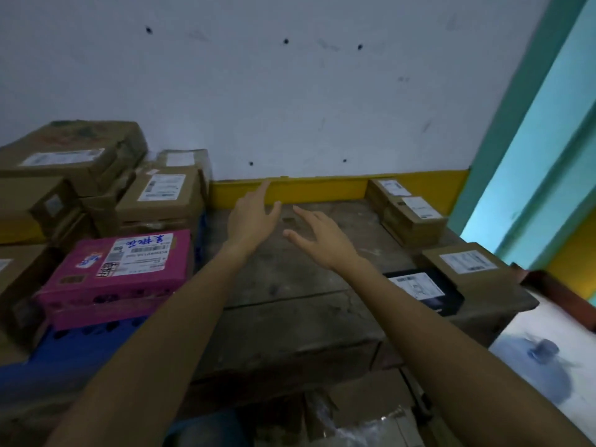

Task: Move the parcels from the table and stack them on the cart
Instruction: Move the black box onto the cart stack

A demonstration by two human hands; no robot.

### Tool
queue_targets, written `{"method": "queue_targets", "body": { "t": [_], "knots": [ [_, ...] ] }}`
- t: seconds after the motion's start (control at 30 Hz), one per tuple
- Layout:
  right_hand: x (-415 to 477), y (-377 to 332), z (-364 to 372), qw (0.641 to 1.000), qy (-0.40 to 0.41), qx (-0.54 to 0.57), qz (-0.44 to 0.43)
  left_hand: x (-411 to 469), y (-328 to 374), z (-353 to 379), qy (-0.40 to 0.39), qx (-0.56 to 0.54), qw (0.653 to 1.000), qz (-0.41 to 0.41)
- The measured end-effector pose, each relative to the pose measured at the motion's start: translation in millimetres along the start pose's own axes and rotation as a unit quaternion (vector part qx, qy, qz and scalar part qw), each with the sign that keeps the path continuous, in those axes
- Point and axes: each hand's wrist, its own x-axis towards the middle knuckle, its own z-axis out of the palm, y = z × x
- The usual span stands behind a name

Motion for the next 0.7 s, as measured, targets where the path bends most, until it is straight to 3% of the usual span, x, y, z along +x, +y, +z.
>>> {"method": "queue_targets", "body": {
  "t": [0.17,0.43,0.7],
  "knots": [
    [-28,52,-4,0.999,0.016,0.029,0.035,-15,24,64,-0.079,-0.034,0.995,-0.041],
    [-58,182,-32,0.992,0.000,0.010,0.130,-26,60,169,-0.142,-0.023,0.987,-0.071],
    [-86,290,-42,0.965,-0.072,-0.112,0.226,-41,92,278,-0.221,-0.067,0.955,-0.188]
  ]
}}
